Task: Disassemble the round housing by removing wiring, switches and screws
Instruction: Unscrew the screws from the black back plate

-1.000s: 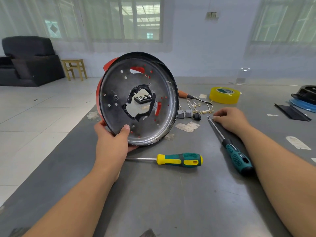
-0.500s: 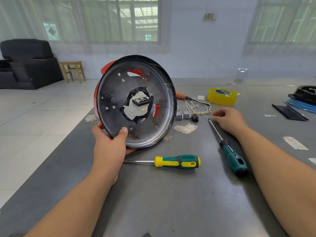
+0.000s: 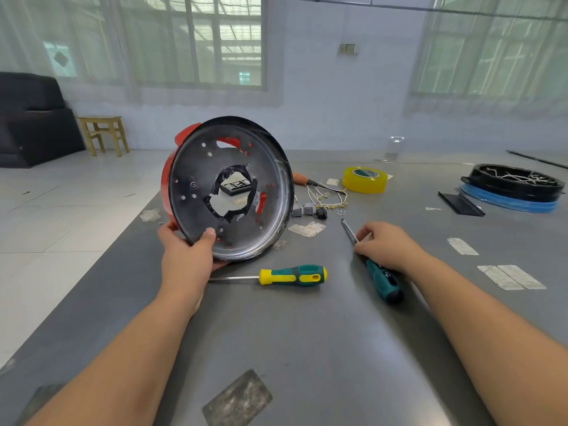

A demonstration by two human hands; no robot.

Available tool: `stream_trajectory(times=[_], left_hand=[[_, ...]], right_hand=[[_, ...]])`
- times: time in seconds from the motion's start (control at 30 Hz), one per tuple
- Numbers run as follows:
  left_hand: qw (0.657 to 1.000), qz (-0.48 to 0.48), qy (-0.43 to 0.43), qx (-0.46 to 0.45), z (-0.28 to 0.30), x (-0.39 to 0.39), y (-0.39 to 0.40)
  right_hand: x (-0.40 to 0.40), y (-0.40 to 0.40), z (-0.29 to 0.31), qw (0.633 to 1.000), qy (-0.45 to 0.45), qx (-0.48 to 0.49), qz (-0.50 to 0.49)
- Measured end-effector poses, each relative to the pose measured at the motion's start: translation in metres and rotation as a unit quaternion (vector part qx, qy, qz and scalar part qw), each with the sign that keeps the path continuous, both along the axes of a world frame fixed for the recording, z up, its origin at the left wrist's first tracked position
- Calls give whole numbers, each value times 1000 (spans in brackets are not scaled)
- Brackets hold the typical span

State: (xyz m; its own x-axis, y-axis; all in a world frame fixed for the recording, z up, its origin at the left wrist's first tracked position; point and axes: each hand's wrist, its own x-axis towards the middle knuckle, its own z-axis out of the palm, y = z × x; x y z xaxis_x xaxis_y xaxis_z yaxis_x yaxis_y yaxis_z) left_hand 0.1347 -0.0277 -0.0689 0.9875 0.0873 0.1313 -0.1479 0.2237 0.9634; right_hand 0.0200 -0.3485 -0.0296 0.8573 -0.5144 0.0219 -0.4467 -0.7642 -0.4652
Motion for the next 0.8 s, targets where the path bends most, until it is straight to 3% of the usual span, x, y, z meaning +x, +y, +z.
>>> stream_trajectory(times=[0.43, 0.5, 0.57, 0.67, 0.8], left_hand=[[999, -29, 10, -41, 5, -9, 3], [997, -40, 13, -60, 4, -8, 3], [996, -50, 16, -76, 4, -6, 3], [994, -56, 18, -87, 4, -5, 3], [994, -53, 12, -99, 5, -7, 4]], right_hand=[[-28, -13, 7, 979, 79, -147, -114], [-26, -3, 8, 965, 57, -233, -108], [-23, 20, 11, 946, -31, -320, -49], [-26, 79, 10, 925, -158, -319, 136], [-31, 143, -11, 907, -103, -329, 243]])
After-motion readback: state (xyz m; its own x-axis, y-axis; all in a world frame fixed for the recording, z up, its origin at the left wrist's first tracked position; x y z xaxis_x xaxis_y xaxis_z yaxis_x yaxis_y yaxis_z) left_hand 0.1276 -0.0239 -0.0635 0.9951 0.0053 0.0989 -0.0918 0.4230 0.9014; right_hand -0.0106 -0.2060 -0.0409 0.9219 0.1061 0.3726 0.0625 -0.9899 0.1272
